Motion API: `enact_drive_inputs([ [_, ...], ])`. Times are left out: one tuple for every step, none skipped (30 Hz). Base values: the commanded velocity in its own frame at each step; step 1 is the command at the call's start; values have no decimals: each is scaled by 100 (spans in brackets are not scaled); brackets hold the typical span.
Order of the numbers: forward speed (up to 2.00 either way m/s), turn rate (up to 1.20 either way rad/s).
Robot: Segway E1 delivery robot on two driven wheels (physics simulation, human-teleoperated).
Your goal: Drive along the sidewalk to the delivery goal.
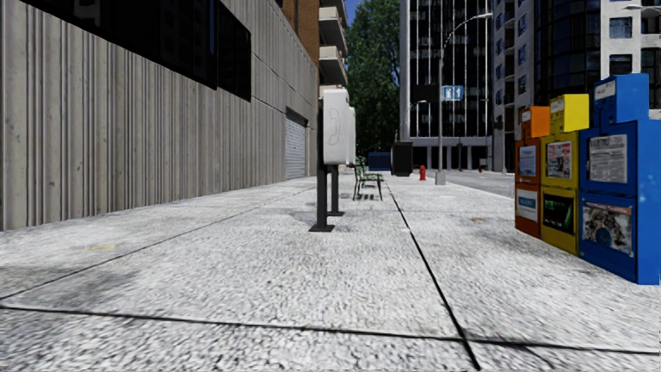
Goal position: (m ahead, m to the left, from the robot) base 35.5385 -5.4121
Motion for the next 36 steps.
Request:
enact_drive_inputs([
  [200,120],
  [200,120],
  [200,120],
  [200,120],
  [200,120],
  [200,120],
  [200,120],
  [200,80],
  [200,0],
  [200,0],
  [200,0],
  [200,0],
  [200,0],
  [200,0],
  [200,0],
  [200,0],
  [200,0],
  [200,0],
  [200,0],
  [200,0],
  [200,0],
  [200,0],
  [200,0],
  [200,0],
  [200,0],
  [200,0],
  [200,0],
  [200,0],
  [200,-5],
  [200,-22],
  [200,-31],
  [200,-31],
  [200,-33],
  [200,-34],
  [200,-34],
  [200,-43],
])
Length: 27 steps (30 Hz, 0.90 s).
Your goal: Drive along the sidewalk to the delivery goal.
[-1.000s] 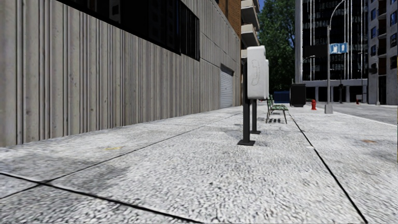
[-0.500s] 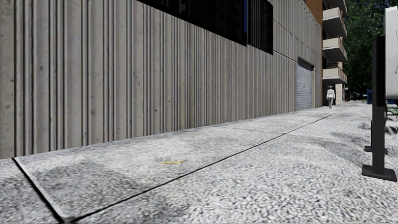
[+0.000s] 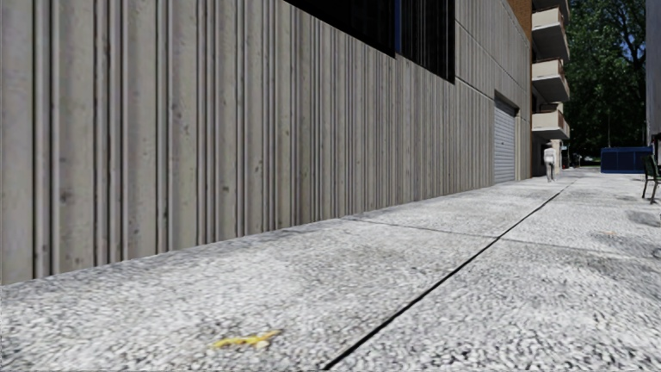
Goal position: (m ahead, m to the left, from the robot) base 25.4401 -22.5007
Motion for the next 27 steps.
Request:
enact_drive_inputs([
  [200,-50],
  [200,-52],
  [200,0],
  [200,0],
  [200,0],
  [200,0],
  [200,0],
  [200,0],
  [200,0],
  [200,0],
  [200,0],
  [200,0],
  [200,0],
  [200,0],
  [200,0],
  [200,0],
  [200,0],
  [200,0],
  [200,0],
  [200,0],
  [200,0],
  [200,-4],
  [200,-71],
  [200,-120],
  [200,-120],
  [200,-120],
  [200,-120],
])
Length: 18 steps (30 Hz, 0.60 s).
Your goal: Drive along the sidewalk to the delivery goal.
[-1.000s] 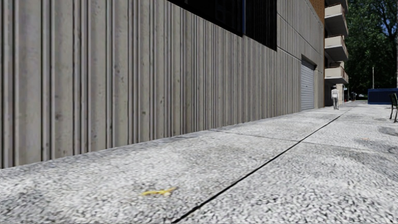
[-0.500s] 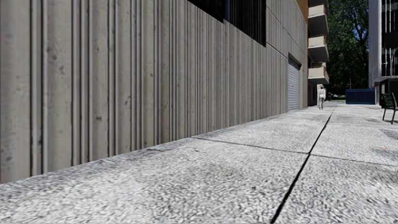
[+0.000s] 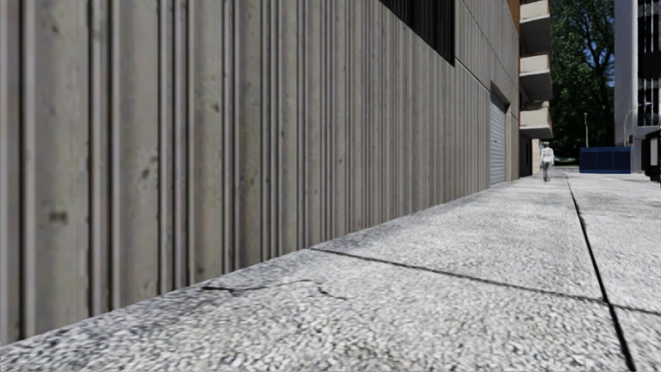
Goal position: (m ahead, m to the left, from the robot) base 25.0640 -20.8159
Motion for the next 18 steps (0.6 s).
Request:
enact_drive_inputs([
  [200,-120],
  [200,-120],
  [200,-120],
  [200,-120],
  [200,-120],
  [200,-113],
  [200,-40],
  [200,0],
  [200,0],
  [200,0],
  [200,0],
  [200,0],
  [200,0],
  [200,0],
  [200,0],
  [200,0],
  [200,0],
  [200,0],
])
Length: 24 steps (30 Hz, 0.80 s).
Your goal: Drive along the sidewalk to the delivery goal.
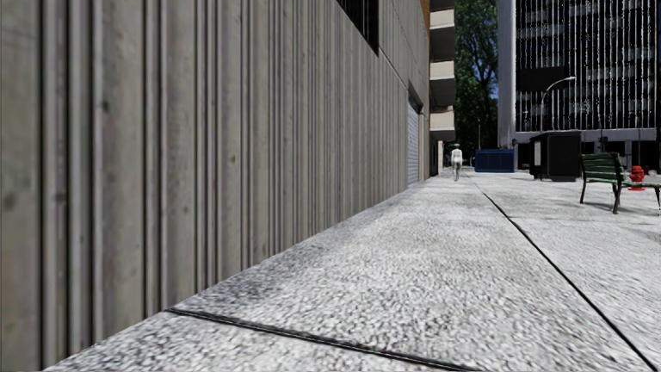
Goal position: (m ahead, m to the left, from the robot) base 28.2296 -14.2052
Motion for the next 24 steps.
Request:
enact_drive_inputs([
  [200,0],
  [200,0],
  [200,0],
  [200,0],
  [200,0],
  [200,-15],
  [200,-15],
  [200,-90],
  [200,-120],
  [200,-120],
  [200,-120],
  [200,-120],
  [200,-120],
  [200,-120],
  [200,-120],
  [200,-46],
  [200,-2],
  [200,0],
  [200,0],
  [200,0],
  [200,0],
  [200,0],
  [200,0],
  [200,0],
])
